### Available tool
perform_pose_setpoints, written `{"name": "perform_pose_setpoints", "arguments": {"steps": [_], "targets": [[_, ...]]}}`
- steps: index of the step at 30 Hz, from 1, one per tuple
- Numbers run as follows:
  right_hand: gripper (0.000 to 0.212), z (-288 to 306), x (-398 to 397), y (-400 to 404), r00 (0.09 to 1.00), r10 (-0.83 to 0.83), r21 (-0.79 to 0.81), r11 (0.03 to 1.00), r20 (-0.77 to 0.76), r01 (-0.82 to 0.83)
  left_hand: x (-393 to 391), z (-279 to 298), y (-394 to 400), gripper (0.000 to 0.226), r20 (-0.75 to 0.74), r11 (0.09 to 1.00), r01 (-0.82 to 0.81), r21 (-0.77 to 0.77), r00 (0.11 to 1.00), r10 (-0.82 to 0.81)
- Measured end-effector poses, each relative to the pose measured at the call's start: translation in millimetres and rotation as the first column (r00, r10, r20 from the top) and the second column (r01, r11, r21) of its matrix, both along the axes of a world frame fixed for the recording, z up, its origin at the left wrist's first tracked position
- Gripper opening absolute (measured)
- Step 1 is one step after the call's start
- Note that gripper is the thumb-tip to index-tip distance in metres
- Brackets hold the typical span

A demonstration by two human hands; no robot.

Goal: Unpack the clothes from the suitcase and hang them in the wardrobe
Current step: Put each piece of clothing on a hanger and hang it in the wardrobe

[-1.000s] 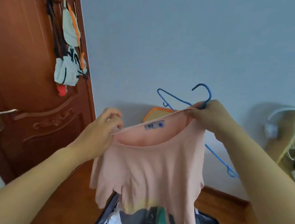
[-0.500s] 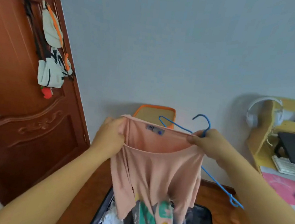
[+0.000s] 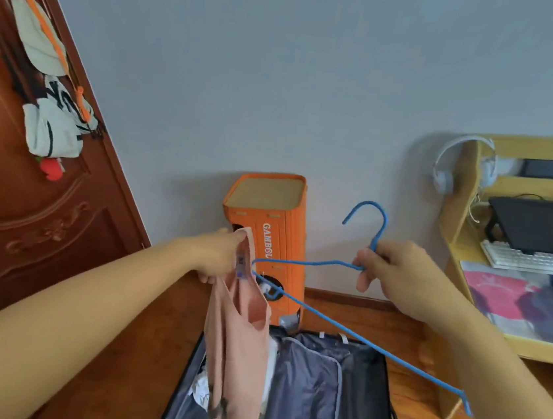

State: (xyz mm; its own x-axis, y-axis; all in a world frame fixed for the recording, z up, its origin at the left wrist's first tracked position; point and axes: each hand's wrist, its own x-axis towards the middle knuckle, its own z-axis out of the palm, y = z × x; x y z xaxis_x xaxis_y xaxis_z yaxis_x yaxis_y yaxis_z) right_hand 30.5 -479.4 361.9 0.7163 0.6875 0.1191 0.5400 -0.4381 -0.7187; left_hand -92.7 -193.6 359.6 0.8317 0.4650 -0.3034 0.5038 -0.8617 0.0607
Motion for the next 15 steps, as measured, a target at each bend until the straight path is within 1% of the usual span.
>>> {"name": "perform_pose_setpoints", "arguments": {"steps": [2,3,6,7,10,11,13,14,15], "targets": [[0.036,6,-14,-4,0.998,0.044,-0.067,0.997,0.044,-0.041,-1,1,0,0.071,-0.010,1.000,0.020,-0.002,1.000,-0.020],[0.037,8,-20,-3,0.998,0.043,-0.048,0.998,0.055,-0.040,-3,3,-2,0.070,-0.017,1.000,0.021,-0.004,1.000,-0.022],[0.040,9,-34,20,1.000,0.004,0.090,0.996,0.017,-0.005,-9,11,-10,0.066,-0.043,0.999,0.037,-0.004,0.998,-0.037],[0.038,5,-40,32,1.000,0.027,0.095,0.995,0.010,-0.028,-11,14,-14,0.063,-0.033,0.998,0.054,-0.010,0.998,-0.055],[0.032,-17,-55,72,0.991,0.123,0.018,0.992,0.051,-0.124,-14,21,-29,0.049,0.074,0.989,0.134,-0.060,0.989,-0.129],[0.032,-22,-57,82,0.992,0.112,0.053,0.992,0.054,-0.115,-16,22,-33,0.050,0.104,0.984,0.169,-0.064,0.981,-0.162],[0.033,-26,-54,89,0.999,0.043,0.249,0.968,0.015,-0.046,-24,26,-39,0.058,0.182,0.973,0.230,-0.010,0.957,-0.224],[0.032,-26,-51,90,1.000,0.017,0.330,0.944,0.009,-0.019,-29,31,-42,0.061,0.272,0.968,0.251,0.013,0.931,-0.245],[0.031,-25,-49,90,1.000,0.024,0.364,0.931,0.014,-0.028,-36,37,-45,0.059,0.400,0.962,0.273,0.000,0.881,-0.250]]}}
